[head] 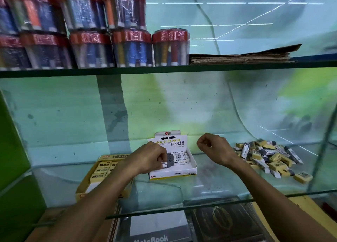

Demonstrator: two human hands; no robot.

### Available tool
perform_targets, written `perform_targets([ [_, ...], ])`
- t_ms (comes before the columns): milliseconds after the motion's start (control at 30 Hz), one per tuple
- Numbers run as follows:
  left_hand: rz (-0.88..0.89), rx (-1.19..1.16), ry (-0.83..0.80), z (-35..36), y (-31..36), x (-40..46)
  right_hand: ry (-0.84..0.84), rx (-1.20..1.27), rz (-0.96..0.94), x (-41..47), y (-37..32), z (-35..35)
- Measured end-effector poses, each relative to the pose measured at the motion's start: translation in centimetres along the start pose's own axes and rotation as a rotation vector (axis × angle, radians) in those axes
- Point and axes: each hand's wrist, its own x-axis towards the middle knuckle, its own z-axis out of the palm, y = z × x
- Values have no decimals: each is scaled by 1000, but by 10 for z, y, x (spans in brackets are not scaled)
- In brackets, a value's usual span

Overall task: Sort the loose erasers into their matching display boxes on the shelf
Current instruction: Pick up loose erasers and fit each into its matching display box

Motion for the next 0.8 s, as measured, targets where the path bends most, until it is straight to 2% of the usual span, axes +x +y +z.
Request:
perform_targets([
  [200,18,-3,18,1,3,0,25,-3,9,-6,9,-16],
  [367,97,-367,232,5,40,-1,44,-19,23,-18,29,-49],
  [467,165,-485,249,17,74,2,10,-84,17,-27,43,-70],
  [667,259,-350,208,39,127,25,-221,-362,-137,-42,65,-99],
  [800,258,-354,207,43,143,33,-293,-522,-208,-49,68,-103],
])
